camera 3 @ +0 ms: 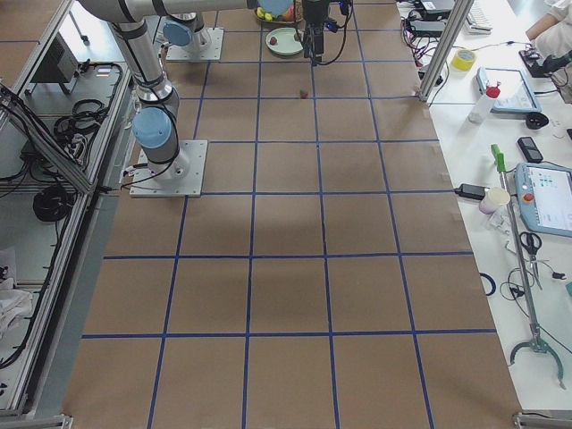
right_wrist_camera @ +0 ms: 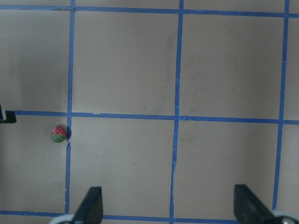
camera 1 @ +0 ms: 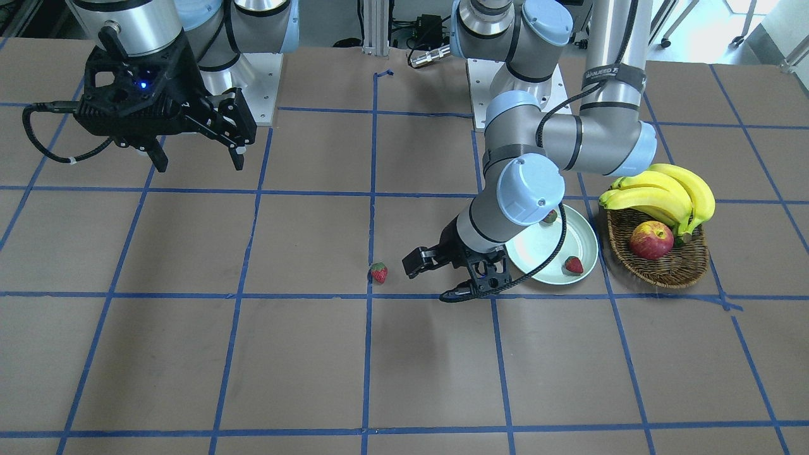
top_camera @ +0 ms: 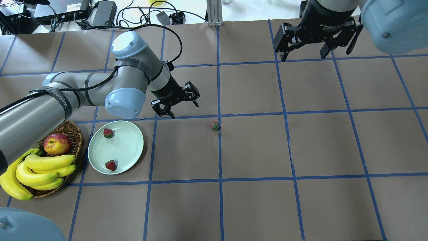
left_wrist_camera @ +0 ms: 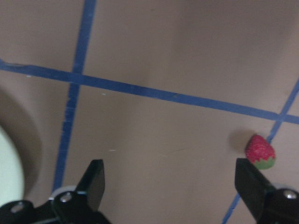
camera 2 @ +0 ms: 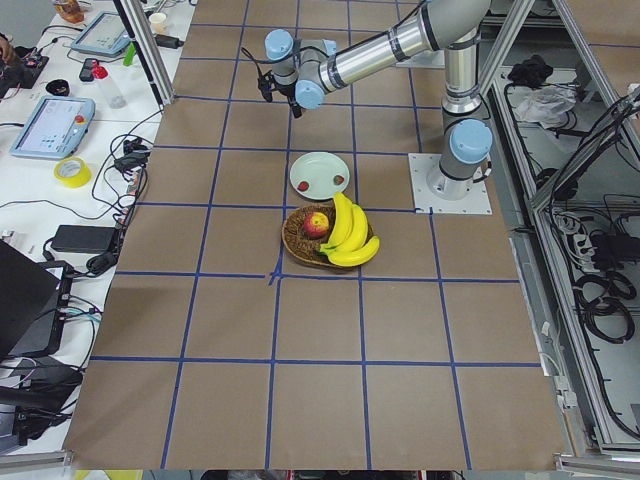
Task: Collect all strawberries into plate
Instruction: 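Reach the left gripper to the last strawberry and grasp it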
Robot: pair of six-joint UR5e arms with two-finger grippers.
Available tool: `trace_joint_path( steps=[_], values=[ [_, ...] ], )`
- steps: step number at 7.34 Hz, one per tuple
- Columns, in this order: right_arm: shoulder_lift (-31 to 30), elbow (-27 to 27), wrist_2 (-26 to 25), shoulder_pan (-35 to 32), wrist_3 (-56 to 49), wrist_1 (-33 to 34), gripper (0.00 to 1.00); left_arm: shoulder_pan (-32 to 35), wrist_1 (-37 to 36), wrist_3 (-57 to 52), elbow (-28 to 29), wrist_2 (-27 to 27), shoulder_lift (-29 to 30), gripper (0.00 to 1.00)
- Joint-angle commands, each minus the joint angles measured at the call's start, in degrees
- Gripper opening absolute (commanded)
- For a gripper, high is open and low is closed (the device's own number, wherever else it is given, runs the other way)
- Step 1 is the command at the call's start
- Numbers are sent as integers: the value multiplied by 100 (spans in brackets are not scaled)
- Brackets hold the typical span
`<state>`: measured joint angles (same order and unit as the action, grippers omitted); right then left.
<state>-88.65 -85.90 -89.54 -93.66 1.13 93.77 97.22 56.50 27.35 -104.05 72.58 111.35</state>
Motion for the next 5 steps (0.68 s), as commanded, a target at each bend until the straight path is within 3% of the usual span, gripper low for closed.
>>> trace_joint_path(
  steps=[1,3,4,5],
  values=[
    [-3,30,50,40,36,27,100,410,-629,848,-10,-95,386,100],
    [-3,21,-28,67,36,-17,100,604,-728,1193,-19,-86,589,98],
    [-12,21,-55,76,71,-17,100,701,-719,1185,-62,-60,599,90],
    [-12,21,-55,76,289,-17,100,710,-719,1185,-159,-60,599,66]
  ],
)
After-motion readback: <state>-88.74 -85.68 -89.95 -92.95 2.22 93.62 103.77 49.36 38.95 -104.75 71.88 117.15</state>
